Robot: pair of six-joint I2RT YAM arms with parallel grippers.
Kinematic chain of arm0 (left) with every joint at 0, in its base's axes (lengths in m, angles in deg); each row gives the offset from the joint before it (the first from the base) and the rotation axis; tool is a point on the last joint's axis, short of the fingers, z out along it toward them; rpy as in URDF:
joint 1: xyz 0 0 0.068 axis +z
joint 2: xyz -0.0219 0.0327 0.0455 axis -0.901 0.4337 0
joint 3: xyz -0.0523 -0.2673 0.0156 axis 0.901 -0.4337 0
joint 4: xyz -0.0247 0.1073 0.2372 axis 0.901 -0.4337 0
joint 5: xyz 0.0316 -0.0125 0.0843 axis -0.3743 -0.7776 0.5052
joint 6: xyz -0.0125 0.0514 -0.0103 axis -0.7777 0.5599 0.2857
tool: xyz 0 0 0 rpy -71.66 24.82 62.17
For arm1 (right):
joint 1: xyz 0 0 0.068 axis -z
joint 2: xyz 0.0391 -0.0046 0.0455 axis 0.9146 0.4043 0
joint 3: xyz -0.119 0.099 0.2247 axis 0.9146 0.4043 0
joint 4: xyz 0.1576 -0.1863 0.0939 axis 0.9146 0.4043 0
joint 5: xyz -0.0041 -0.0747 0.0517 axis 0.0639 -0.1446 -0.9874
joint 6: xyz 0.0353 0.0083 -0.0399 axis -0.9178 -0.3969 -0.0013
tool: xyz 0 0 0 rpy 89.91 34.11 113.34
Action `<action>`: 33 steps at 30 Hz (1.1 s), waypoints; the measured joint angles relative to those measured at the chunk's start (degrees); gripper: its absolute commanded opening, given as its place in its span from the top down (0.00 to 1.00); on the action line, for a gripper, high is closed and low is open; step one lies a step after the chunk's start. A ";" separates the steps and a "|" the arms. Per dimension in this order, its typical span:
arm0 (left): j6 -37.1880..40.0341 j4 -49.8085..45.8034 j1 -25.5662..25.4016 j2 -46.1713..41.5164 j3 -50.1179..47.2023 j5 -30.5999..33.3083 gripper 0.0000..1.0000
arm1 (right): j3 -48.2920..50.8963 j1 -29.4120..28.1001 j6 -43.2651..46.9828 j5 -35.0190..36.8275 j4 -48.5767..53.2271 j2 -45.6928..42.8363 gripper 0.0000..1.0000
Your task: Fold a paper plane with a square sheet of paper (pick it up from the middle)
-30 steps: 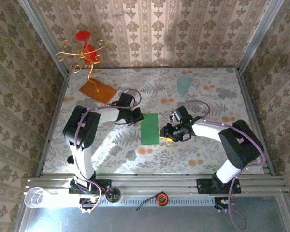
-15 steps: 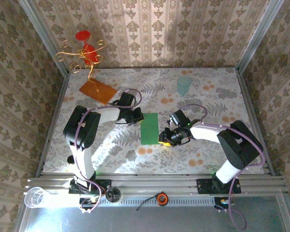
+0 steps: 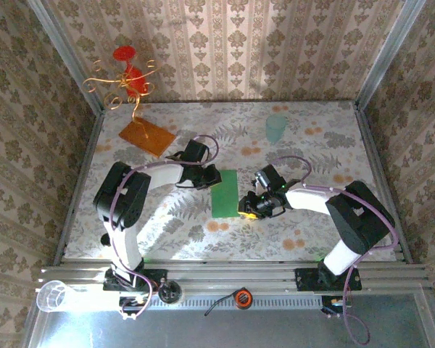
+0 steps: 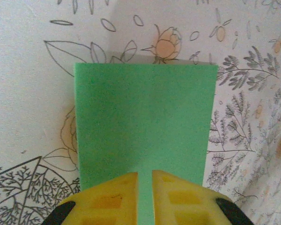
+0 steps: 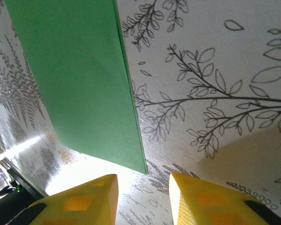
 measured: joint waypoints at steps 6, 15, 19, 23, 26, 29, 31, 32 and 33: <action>-0.94 0.28 0.44 1.38 -0.26 0.96 0.88 | 0.00 0.00 -0.22 -0.02 -0.42 0.00 0.67; -2.49 0.26 0.70 1.51 -0.37 1.14 0.90 | 0.00 -0.39 -0.42 -0.55 -1.11 0.07 0.71; -2.99 0.26 0.87 1.68 -0.35 0.85 0.90 | -0.28 -0.76 -0.42 -1.33 -1.73 1.05 0.71; -3.06 0.20 1.09 1.92 -0.20 0.04 0.90 | -0.42 -1.14 -0.42 -1.36 -1.68 2.27 0.71; -3.15 0.20 1.36 2.12 -0.13 -0.52 0.90 | -0.76 -1.16 -0.39 -1.53 -1.68 2.56 0.73; -3.30 0.09 1.40 2.21 -0.04 -0.83 0.90 | -1.25 -1.44 -0.37 -1.53 -1.66 3.13 0.75; -3.41 0.07 1.40 2.23 -0.02 -0.83 0.90 | -1.31 -1.49 -0.35 -1.55 -1.68 3.21 0.76; -3.43 0.07 1.40 2.23 -0.02 -0.83 0.90 | -1.46 -1.64 -0.35 -1.53 -1.66 3.39 0.76; -3.43 0.07 1.44 2.23 -0.02 -0.85 0.90 | -1.57 -1.81 -0.33 -1.51 -1.66 3.52 0.76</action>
